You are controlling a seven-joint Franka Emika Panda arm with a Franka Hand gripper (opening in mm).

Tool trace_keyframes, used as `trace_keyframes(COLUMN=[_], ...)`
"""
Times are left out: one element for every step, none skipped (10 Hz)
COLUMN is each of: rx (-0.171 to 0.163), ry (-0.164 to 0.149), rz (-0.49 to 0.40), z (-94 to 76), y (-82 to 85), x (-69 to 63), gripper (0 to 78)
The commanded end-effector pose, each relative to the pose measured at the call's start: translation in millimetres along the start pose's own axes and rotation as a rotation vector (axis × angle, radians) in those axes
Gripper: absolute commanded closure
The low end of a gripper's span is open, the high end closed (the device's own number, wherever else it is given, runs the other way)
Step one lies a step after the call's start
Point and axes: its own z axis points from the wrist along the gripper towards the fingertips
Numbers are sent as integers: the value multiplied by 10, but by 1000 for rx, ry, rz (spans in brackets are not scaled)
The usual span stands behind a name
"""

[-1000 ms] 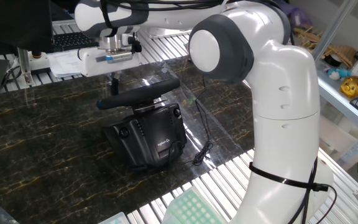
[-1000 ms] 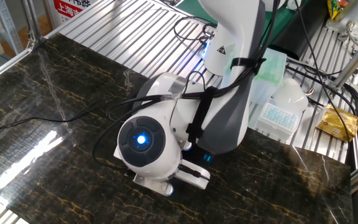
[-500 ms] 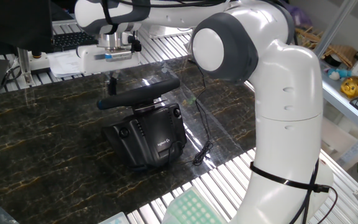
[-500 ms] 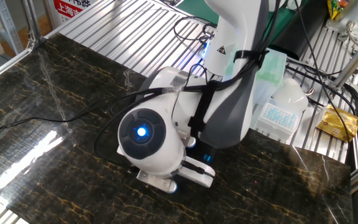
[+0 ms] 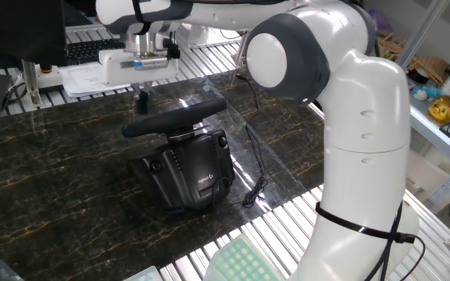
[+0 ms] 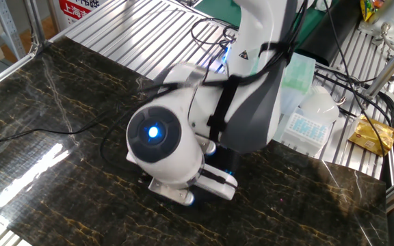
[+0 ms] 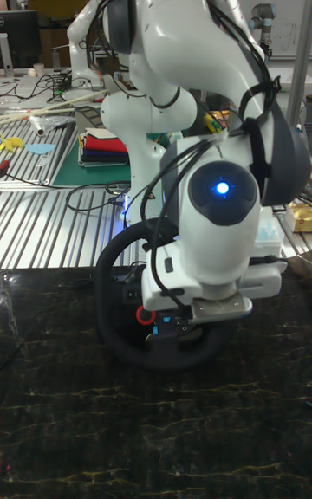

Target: Rotate the steering wheel 90 degrees clockwise

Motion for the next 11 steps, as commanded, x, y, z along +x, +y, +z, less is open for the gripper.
trace_keyframes(rx=[96,101,102,105,105,117,122,127,131,131,130], ry=[-43,-44,-47,-57,-57,-74,-101,-133,-166,-174,-179], rz=[46,44,35,31,30,35,43,51,59,59,58], z=[-526,-642,-721,-776,-782,-827,-849,-872,-891,-912,-926], y=[-92,-129,-159,-183,-186,-208,-219,-231,-242,-254,-263], x=[373,483,565,627,634,687,714,742,769,794,813], gripper=[776,776,776,776,776,776,776,776,776,776,776])
